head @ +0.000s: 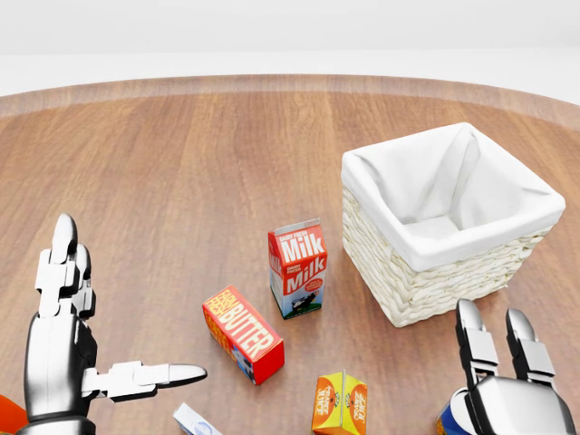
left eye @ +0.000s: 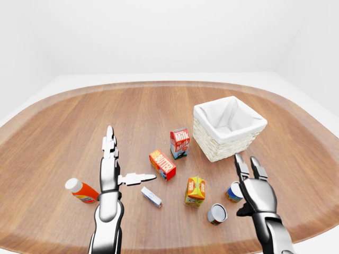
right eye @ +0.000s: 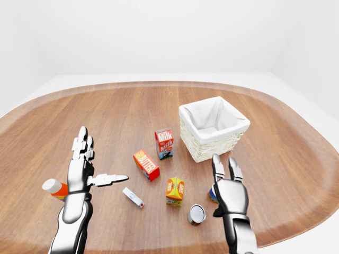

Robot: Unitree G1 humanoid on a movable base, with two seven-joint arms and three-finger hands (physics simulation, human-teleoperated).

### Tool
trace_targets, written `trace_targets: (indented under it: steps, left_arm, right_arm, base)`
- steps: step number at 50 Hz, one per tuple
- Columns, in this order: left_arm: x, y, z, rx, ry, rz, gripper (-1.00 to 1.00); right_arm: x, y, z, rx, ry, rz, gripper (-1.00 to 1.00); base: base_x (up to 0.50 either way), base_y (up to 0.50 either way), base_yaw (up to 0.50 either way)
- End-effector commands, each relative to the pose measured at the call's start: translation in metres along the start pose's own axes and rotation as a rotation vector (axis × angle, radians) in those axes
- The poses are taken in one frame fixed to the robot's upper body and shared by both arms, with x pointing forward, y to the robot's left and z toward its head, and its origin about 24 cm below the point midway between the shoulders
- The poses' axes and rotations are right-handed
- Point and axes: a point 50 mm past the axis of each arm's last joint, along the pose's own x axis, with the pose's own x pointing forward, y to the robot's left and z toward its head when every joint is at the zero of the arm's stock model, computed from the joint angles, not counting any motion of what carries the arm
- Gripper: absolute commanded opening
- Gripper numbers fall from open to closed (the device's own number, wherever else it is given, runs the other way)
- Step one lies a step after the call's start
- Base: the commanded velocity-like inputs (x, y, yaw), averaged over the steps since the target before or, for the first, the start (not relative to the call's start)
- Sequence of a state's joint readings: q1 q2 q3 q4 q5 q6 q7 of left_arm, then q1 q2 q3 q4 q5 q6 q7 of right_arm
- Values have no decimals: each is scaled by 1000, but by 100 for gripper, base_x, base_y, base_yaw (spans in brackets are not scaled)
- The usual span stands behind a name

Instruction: Pick up the alphabet soup and the tomato sauce, and put them in the basket.

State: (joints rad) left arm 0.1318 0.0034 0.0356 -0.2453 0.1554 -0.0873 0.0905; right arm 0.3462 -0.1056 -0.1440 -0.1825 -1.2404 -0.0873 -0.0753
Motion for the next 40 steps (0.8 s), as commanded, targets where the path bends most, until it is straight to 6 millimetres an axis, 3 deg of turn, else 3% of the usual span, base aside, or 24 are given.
trace_targets:
  steps: [1,40]
  left_arm:
    - [0,1,0,-1,-2,4,100]
    - [-1,0,0,3,1,0,100]
  right_arm:
    - [4,2,1,-35,-23,-22,100]
    - [13,18,-11,-72,-15,7,100]
  base:
    - [0,0,0]
    - [0,0,0]
